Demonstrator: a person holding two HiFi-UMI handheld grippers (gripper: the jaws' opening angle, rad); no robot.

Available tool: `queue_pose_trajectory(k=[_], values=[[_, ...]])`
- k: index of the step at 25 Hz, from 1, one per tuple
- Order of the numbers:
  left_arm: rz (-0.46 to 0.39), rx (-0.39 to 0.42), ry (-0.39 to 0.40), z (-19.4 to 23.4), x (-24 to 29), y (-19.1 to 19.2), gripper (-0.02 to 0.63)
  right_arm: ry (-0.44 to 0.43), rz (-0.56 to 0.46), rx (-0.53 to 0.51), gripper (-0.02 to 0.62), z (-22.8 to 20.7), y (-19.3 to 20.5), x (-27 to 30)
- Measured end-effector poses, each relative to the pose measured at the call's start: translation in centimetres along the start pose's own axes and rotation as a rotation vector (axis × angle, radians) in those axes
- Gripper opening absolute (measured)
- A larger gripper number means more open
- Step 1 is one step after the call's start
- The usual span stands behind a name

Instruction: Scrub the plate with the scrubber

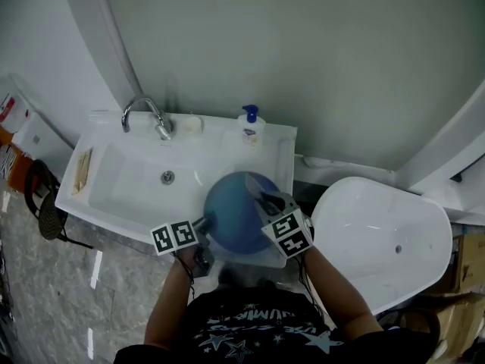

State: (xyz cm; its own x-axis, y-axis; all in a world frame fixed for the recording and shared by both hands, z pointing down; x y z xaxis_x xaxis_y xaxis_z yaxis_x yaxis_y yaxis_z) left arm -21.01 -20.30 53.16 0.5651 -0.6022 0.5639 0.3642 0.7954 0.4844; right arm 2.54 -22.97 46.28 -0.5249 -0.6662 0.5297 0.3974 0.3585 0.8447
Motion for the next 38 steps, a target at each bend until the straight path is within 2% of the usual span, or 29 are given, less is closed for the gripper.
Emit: queue_pose_trajectory(k=[3, 8, 16, 20, 29, 38], values=[[-0.012, 0.007, -0.004, -0.6, -0.2, 0.1, 0.038, 0.006, 0.057, -0.076, 0.078, 0.2, -0.1, 0.4], [-0.019, 0.029, -0.002, -1.6, -0.2, 0.3, 0.038, 0.015, 0.125, -0.143, 0.078, 0.6, 0.0, 1.1], [-0.022, 0.046, 0.006, -2.7, -0.3, 0.6, 0.040, -0.011, 0.131, -0.192, 0.078, 1.7, -0.1, 1.8], [-0.022, 0.049, 0.011, -2.8, -0.4, 0.5, 0.043, -0.056, 0.115, -0.220, 0.078, 2.6, -0.4, 2.1], [-0.025, 0.045, 0.013, -2.5, -0.6, 0.2, 0.044, -0.218, 0.066, -0.375, 0.078, 5.5, -0.6, 2.2], [-0.037, 0.037, 0.008, -1.9, -1.2, -0.3, 0.048, -0.359, 0.086, -0.508, 0.078, 7.2, 0.2, 2.0]])
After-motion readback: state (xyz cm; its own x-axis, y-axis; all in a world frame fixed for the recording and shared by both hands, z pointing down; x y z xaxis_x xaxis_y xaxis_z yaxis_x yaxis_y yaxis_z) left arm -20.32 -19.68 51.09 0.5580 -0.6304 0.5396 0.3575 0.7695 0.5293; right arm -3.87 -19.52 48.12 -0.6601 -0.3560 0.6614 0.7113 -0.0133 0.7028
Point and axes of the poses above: the fingertips, and each gripper's own axes: x forward along the fingers, z to its left, y out of its underside, the point moved 9 cm from there along -x, backward along the fingers, and after that the axes turned 4 degrees about x, right-handed, at the moved point
